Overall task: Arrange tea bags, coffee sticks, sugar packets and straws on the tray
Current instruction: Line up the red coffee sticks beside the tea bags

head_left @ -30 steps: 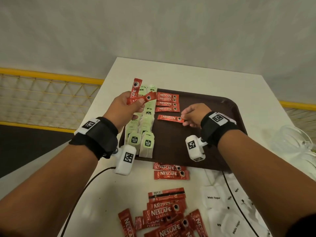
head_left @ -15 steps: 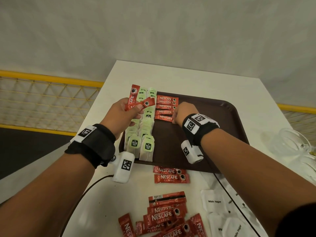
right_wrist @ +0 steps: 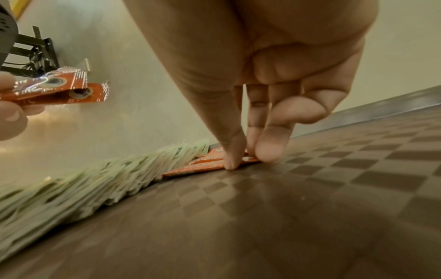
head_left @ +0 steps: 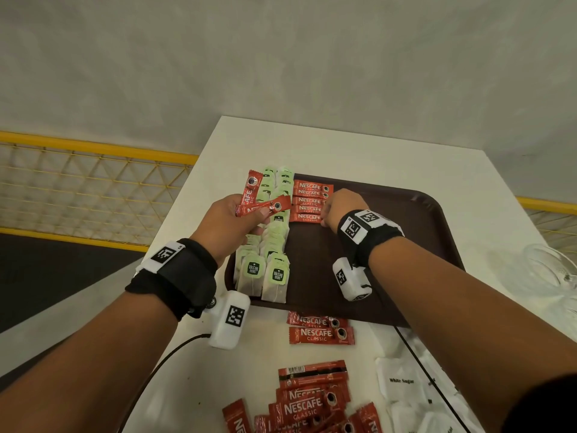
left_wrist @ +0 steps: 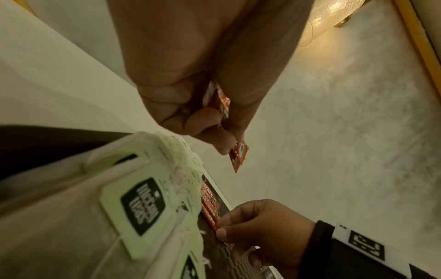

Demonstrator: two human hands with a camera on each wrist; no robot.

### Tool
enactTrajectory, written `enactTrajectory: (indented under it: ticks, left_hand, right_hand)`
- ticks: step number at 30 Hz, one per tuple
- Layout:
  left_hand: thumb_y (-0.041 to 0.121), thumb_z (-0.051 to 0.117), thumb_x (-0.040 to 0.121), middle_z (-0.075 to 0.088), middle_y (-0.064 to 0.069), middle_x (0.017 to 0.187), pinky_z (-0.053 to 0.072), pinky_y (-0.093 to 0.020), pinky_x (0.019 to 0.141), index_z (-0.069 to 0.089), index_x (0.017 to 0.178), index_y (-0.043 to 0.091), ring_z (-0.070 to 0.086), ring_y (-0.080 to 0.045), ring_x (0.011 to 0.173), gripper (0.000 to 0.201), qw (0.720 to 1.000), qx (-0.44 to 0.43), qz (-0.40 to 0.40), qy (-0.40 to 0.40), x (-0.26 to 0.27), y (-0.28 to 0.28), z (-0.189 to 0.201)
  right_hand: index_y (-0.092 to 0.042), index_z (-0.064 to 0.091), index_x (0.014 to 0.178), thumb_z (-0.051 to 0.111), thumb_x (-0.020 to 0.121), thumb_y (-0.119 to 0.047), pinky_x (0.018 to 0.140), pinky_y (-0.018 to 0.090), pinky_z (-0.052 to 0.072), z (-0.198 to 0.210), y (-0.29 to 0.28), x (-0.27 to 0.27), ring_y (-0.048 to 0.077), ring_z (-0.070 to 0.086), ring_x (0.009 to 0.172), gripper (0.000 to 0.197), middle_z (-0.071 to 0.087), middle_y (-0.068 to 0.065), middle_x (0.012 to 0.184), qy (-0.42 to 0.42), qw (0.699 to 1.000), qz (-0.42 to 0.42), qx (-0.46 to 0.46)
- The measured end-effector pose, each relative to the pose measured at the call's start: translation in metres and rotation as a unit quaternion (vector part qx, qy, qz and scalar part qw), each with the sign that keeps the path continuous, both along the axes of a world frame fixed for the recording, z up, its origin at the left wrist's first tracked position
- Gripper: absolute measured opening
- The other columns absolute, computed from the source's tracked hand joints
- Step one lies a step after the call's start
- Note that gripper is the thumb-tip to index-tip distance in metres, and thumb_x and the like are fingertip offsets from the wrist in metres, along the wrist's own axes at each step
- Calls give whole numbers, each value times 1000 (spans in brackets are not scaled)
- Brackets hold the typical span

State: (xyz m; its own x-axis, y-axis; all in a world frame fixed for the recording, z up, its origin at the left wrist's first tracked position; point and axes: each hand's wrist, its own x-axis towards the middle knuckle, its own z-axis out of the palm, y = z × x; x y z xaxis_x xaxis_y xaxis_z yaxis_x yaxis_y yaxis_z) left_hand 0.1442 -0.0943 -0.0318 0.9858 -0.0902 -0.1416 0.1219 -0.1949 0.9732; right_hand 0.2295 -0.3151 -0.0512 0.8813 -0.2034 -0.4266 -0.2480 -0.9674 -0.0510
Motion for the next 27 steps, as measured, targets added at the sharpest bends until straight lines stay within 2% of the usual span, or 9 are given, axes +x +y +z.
enactTrajectory:
  ticks: [6, 10, 12, 15, 16, 18, 22, 25, 27]
  left_hand:
    - [28, 64, 94, 74, 0, 91, 47, -22, 59, 64, 105, 22, 63, -2, 63, 12, 1000, -3, -5, 6, 1, -1, 0]
    - [27, 65, 93, 74, -1, 92, 48, -21, 60, 65, 109, 19, 63, -1, 62, 18, 1000, -5, -12, 10, 3, -3, 1]
    - [27, 66, 92, 75, 0, 90, 48, -20, 59, 65, 110, 19, 63, -1, 61, 19, 1000, -6, -20, 11, 3, -5, 1]
    - [25, 71, 89, 75, -1, 89, 49, -21, 58, 67, 109, 17, 64, -3, 63, 22, 1000, -9, -19, 16, 6, -6, 0]
    - [23, 73, 87, 75, -3, 90, 49, -21, 57, 67, 109, 15, 64, -4, 63, 24, 1000, -15, -16, 18, 7, -7, 0]
    - [21, 75, 86, 75, -7, 92, 48, -19, 55, 68, 112, 13, 64, -5, 62, 28, 999, -30, -20, 18, 7, -9, 0]
    - [27, 70, 89, 74, -8, 92, 47, -16, 50, 67, 115, 12, 63, -5, 61, 30, 997, -69, -19, 18, 7, -18, 5]
    - [36, 57, 97, 74, -6, 93, 48, -18, 52, 64, 112, 13, 64, -8, 63, 27, 993, -106, 4, 48, 7, -19, 8]
    - [33, 54, 100, 73, -6, 95, 48, -19, 54, 63, 112, 13, 65, -9, 64, 25, 990, -121, 15, 65, 7, -16, 8]
  right_hand:
    - [-11, 66, 115, 71, 86, -24, 75, 34, 48, 5, 1, -3, 24, 61, 96, 32, 64, 7, 113, 32, 999, -6, 4]
    - [-11, 68, 111, 67, 88, -22, 81, 33, 50, 6, 2, -10, 24, 63, 99, 26, 67, 7, 113, -5, 1000, 13, 15]
    - [-10, 69, 109, 61, 92, -22, 85, 33, 51, 13, 3, -19, 24, 64, 100, 22, 67, 7, 111, -66, 997, 25, 38]
    - [-10, 72, 96, 59, 94, -36, 81, 30, 49, 29, 7, -41, 20, 63, 89, 29, 69, 4, 95, -211, 957, 35, 195]
    - [-12, 72, 94, 58, 93, -41, 77, 29, 47, 35, 10, -49, 18, 62, 87, 32, 69, 2, 93, -236, 937, 43, 254]
    - [-20, 72, 94, 63, 88, -48, 75, 28, 46, 41, 14, -57, 12, 61, 87, 29, 68, -4, 93, -221, 916, 74, 326]
    - [-20, 70, 92, 78, 78, -31, 80, 33, 52, 40, 13, -61, 12, 64, 79, 20, 69, -1, 84, -186, 900, 54, 391]
    - [-12, 70, 95, 78, 80, -19, 74, 25, 52, 40, 8, -66, 9, 67, 70, 19, 71, 2, 79, -186, 876, 5, 445]
    - [-8, 69, 92, 75, 82, -10, 66, 22, 51, 39, 1, -68, 8, 67, 65, 12, 71, 1, 76, -182, 859, -27, 477]
